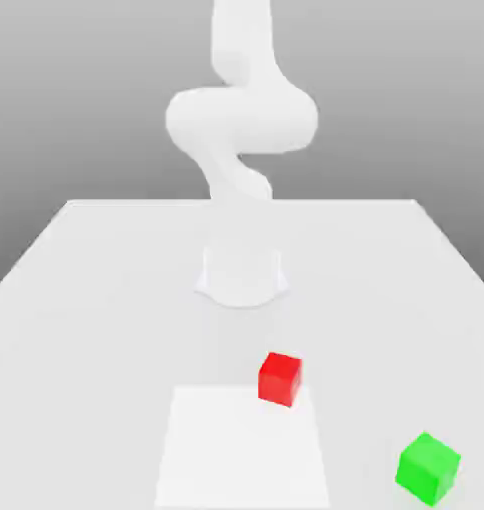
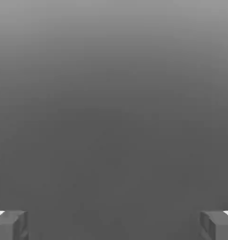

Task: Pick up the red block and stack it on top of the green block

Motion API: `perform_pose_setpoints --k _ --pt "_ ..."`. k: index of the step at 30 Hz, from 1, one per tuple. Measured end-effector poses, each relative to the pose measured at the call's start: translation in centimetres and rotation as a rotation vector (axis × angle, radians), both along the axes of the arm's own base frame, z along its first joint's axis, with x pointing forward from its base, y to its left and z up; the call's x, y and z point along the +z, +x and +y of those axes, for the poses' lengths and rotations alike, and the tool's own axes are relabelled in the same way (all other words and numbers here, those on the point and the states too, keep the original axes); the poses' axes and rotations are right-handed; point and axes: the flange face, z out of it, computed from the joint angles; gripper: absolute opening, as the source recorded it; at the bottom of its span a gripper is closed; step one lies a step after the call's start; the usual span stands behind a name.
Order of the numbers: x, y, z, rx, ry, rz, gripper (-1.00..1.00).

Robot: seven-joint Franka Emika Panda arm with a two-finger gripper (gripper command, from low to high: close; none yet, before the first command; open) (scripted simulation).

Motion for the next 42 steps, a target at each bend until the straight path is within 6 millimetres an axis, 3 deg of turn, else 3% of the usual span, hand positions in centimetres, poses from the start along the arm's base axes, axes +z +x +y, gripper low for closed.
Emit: perform_pose_setpoints --k 4,9,13,17,18,21,30,31,37,42 --pt "-9.9 3.1 1.0 -0.051 0.065 0.15 0.0" --pt "-22.5 3.6 2.7 -0.125 0.112 0.339 0.0" --pt "-32.6 1.0 4.1 -0.199 0.123 0.499 0.0" --pt "-42.9 -4.0 5.1 -0.287 0.116 0.673 0.0" --pt "-44.6 -4.8 5.3 -0.298 0.118 0.7 0.0" --pt "-47.1 -5.4 5.6 -0.304 0.126 0.726 0.0" --pt "-51.6 -5.8 5.3 -0.315 0.111 0.722 0.0" --pt "-51.8 -5.9 5.3 -0.316 0.108 0.721 -1.0" --pt "-52.0 -5.9 5.3 -0.317 0.106 0.719 -1.0" --pt "-50.1 -5.5 5.5 -0.308 0.124 0.725 -1.0"
